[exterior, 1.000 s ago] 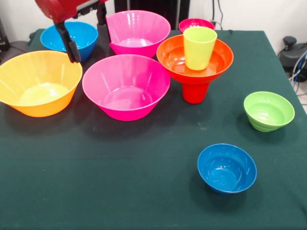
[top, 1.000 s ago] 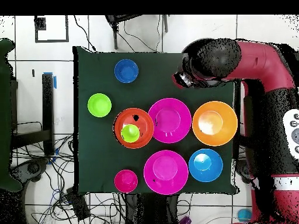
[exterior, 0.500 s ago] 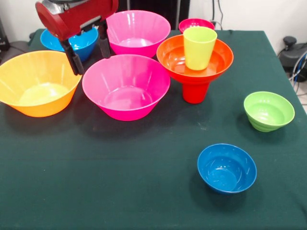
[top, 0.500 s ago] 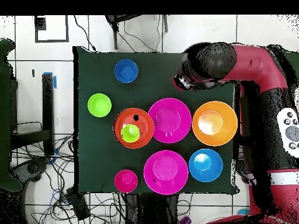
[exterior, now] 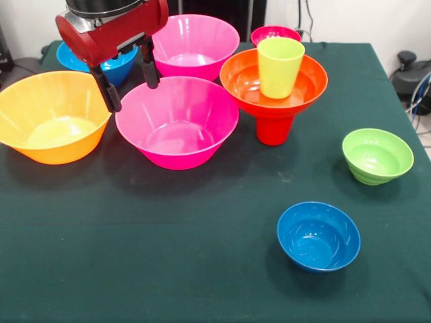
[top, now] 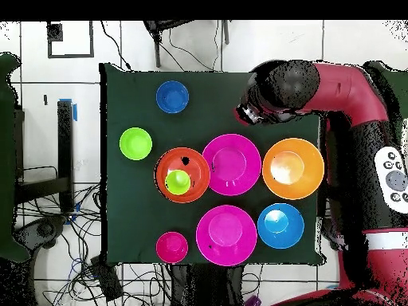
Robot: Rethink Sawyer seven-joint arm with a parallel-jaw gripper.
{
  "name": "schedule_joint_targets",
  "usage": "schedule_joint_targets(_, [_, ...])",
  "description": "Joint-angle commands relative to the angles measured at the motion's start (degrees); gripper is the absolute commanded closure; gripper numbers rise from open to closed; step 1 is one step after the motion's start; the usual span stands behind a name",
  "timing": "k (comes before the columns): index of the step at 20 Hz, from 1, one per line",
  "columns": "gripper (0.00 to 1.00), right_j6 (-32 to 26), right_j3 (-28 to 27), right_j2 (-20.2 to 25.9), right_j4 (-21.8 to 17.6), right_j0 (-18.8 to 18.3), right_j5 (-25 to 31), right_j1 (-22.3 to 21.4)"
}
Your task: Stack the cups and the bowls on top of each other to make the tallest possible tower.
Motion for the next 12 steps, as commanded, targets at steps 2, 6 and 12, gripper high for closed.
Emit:
schedule_joint_targets(2, [0.0, -19.05, -1.51, 1.76, -4.11, 0.11, -0.64, 1.15])
schedule_joint_targets(6, [0.0, -17.25, -1.25, 2.43, -3.09, -0.04, -2.11, 1.49])
schedule_joint_targets(12, [0.0, -14.03, 0.06, 3.92, -1.55, -0.69, -5.81, 2.28])
